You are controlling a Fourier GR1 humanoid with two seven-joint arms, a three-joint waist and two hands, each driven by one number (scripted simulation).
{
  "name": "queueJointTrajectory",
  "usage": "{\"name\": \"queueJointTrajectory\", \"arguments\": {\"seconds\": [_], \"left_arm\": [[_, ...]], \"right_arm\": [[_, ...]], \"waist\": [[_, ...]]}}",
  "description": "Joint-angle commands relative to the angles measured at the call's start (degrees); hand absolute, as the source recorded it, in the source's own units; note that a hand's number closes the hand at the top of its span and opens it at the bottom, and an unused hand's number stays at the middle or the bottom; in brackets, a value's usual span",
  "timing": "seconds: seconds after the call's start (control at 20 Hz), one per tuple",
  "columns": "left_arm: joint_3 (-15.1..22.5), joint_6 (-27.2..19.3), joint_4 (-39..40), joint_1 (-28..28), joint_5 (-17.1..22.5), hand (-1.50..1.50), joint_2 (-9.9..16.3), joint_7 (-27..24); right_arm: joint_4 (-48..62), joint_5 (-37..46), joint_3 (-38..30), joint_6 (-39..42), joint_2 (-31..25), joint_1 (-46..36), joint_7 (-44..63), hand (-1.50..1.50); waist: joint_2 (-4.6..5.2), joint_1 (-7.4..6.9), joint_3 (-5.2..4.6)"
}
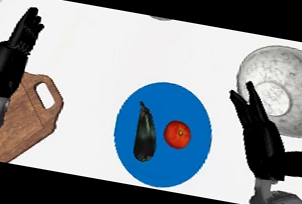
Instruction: Pick the tomato from the plate and place it in the bowl
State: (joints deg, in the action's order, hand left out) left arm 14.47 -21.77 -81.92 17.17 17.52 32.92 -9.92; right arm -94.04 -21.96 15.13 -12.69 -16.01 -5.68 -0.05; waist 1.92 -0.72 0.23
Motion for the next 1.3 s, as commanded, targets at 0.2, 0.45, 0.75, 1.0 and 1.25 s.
{"name": "queueJointTrajectory", "arguments": {"seconds": [0.2,0.45,0.75,1.0,1.25], "left_arm": [[-1.7,-1.1,0.6,-3.9,1.1,0.0,0.8,7.2],[-2.4,-1.0,2.1,-7.0,2.9,0.0,0.0,7.9],[-2.9,0.7,-0.4,-9.0,3.7,0.0,0.9,8.2],[-2.0,0.0,-3.3,-9.6,2.6,0.0,-0.5,9.3],[-2.4,-0.1,-1.7,-6.7,0.2,0.0,-2.0,11.4]], "right_arm": [[-13.2,11.0,-4.5,-7.8,-5.8,-3.7,-2.6,1.5],[-1.1,25.0,-3.1,-20.2,-11.5,11.6,12.1,-1.5],[-16.1,47.7,13.5,-33.3,-6.2,24.6,17.0,-1.5],[-27.0,65.4,18.7,-32.9,-4.4,32.0,32.8,-1.5],[-36.4,73.0,14.0,-17.3,-3.2,25.4,48.2,-1.5]], "waist": [[-2.69,1.6,-0.31],[-2.81,5.17,-0.79],[-2.68,2.6,-0.56],[-2.2,1.52,-0.48],[-1.91,0.94,-0.33]]}}
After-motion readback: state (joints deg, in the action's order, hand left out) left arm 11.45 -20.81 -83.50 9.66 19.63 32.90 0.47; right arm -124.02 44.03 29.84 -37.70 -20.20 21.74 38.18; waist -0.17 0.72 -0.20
